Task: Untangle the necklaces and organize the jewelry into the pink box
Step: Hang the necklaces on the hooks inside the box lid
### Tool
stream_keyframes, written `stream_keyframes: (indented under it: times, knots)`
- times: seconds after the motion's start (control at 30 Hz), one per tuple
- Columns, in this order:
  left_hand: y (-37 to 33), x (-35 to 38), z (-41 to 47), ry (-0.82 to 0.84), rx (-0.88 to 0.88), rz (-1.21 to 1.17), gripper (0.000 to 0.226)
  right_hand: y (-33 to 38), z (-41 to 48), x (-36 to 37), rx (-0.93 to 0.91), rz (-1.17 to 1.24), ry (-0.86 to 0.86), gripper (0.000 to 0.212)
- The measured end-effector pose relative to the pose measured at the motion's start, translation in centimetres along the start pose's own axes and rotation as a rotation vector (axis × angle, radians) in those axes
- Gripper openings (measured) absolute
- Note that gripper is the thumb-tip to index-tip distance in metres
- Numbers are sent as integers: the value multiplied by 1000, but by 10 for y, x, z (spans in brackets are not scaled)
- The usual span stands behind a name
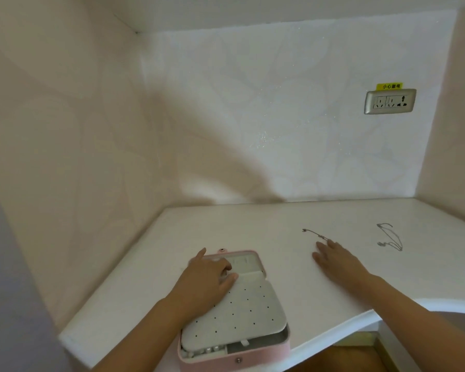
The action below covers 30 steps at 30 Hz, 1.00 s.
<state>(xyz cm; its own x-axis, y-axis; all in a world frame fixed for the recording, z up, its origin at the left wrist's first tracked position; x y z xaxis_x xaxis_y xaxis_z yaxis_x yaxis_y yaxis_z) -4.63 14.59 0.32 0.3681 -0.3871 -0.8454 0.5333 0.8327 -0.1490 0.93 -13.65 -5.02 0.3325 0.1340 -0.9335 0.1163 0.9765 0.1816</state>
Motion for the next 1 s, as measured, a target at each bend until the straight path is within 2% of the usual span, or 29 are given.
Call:
stream_keyframes:
  times: [0.1,0.3,0.43,0.5,0.6,0.67,0.77,0.87,1.0]
  knots:
    - [-6,-6,1,-14,24,99,40,17,-5,-4,-60,16,-63,31]
    - [-8,-17,0,-90,-5,152,38,29,-37,-27,-107,-131,-258,33]
    - [-8,-15,0,-86,4,122,32,28,-60,-40,-130,27,-281,35]
    - [-6,-15,1,-93,6,87,29,21,-61,-49,-86,183,-271,32]
    - [-8,-19,3,-107,-5,47,27,-4,-50,-55,79,376,-231,32]
    - [-11,-18,2,-73,-3,40,30,-16,-43,-52,143,383,-201,35]
    - [-19,-14,1,-13,-8,-13,33,-24,-36,-43,216,456,-157,19]
    - [-30,-12,1,23,4,-71,33,-18,-33,-39,267,546,-135,19]
    - [-32,-13,5,74,-47,-156,31,-3,-27,-35,297,490,-152,7]
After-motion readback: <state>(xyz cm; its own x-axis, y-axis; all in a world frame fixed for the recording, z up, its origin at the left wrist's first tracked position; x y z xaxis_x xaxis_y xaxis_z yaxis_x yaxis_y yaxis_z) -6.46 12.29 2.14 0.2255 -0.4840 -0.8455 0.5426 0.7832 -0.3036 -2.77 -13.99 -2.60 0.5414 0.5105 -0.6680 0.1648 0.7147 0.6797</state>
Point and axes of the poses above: each hand's wrist, its own z-axis towards the middle knuckle, its own x-axis out of the palm, y = z × x, the point moved 10 cm from there along z, towards the middle knuckle, and after that the axes turned 13 degrees about -y, right-handed, at the moved point
